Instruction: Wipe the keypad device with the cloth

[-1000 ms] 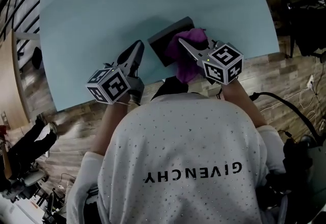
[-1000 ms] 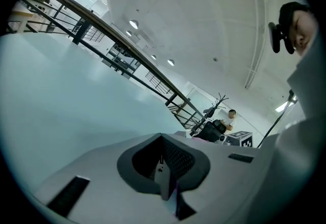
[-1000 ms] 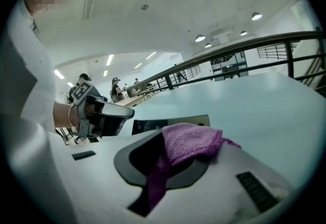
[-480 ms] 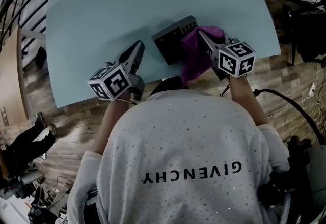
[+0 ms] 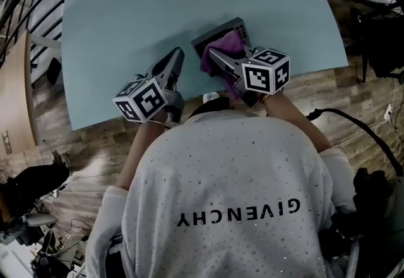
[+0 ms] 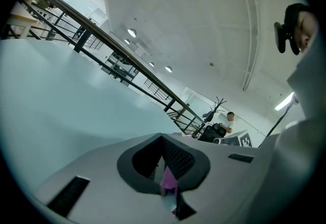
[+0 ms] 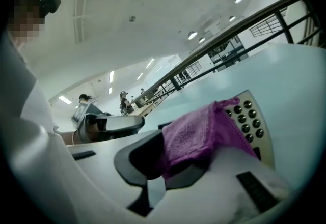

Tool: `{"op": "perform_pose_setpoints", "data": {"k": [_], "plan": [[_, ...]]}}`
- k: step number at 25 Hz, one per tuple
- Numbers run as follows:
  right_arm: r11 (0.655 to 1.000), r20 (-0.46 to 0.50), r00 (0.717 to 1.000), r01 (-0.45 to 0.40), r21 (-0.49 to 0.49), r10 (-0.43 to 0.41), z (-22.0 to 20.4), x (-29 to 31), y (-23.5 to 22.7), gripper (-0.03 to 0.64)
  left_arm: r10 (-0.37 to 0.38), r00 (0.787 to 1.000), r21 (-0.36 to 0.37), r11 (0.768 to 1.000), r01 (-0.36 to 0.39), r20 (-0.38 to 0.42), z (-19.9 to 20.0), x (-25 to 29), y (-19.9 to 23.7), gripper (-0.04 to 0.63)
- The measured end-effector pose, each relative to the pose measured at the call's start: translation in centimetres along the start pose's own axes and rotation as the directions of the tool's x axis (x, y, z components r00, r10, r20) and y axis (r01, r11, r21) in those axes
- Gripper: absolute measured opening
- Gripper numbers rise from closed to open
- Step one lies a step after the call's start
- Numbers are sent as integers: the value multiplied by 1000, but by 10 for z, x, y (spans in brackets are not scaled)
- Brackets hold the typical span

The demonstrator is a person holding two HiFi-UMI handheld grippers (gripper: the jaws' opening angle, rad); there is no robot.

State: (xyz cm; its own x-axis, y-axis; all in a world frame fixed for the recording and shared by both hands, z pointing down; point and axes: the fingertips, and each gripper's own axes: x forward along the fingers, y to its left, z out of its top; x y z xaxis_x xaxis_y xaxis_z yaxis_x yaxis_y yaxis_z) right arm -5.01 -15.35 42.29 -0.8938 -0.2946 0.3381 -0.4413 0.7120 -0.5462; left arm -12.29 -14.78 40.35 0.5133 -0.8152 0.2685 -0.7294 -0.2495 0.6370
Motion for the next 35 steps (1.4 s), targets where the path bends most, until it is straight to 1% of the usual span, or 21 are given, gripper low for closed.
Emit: {"op": "perform_pose_setpoints", "data": {"k": [3, 5, 8, 10, 12, 16, 19, 21, 24, 26, 27, 29, 31, 32, 33, 34, 35], "plan": [[999, -61, 997, -42, -5, 42, -12, 11, 7, 18, -15, 1000, 5, 1000, 15, -1, 4, 4, -2, 0], [1000, -68, 997, -26, -11, 25, -15, 7, 1, 18, -20, 1000, 6, 1000, 20, -9, 3, 5, -3, 0], [997, -44, 996, 71, -21, -72, -13, -12, -24, 18, -22, 1000, 5, 1000, 22, -20, 1, 5, -4, 0], [991, -7, 991, 133, 22, -132, -10, -29, -43, 18, -21, 999, 5, 1000, 21, -26, -1, 6, -5, 0], [983, 34, 985, 167, 76, -170, -6, -41, -61, 18, -18, 999, 6, 1000, 19, -30, -3, 8, -4, 0], [963, 95, 963, 238, 130, -251, -1, -58, -87, 18, -20, 999, 3, 1000, 20, -40, -6, 10, 3, 0], [941, 123, 941, 295, 167, -317, 1, -74, -104, 18, -26, 999, 3, 1000, 26, -46, -10, 10, 2, 0], [922, 143, 923, 323, 215, -357, 1, -86, -116, 18, -27, 998, 4, 1000, 28, -51, -14, 13, -1, 0], [907, 189, 909, 310, 285, -370, 5, -90, -121, 18, -26, 998, 3, 1000, 26, -51, -14, 16, 0, 0], [915, 233, 907, 279, 290, -350, 13, -87, -109, 18, -18, 999, -4, 1000, 18, -47, -13, 15, 3, 0], [928, 252, 914, 248, 277, -319, 17, -83, -98, 18, -11, 999, -7, 1000, 11, -45, -12, 13, 4, 0], [961, 255, 945, 146, 234, -206, 18, -68, -65, 18, 5, 999, -7, 1000, -5, -46, -13, 7, 3, 0], [984, 195, 978, 35, 173, -69, 10, -48, -26, 18, 17, 998, -1, 1000, -17, -53, -16, -1, -1, 0], [991, 147, 989, -6, 136, -14, 3, -37, -9, 18, 19, 998, -2, 1000, -19, -56, -18, -4, -3, 0], [995, 93, 995, -34, 99, 25, -6, -27, 4, 18, 16, 998, -8, 1000, -17, -57, -19, -5, -5, 0], [997, 37, 998, -49, 63, 46, -16, -18, 12, 18, 11, 998, -16, 1000, -12, -57, -21, -5, -6, 0], [998, -15, 999, -49, 28, 49, -26, -9, 16, 18, 5, 998, -23, 1000, -6, -58, -23, -4, -6, 0]]}}
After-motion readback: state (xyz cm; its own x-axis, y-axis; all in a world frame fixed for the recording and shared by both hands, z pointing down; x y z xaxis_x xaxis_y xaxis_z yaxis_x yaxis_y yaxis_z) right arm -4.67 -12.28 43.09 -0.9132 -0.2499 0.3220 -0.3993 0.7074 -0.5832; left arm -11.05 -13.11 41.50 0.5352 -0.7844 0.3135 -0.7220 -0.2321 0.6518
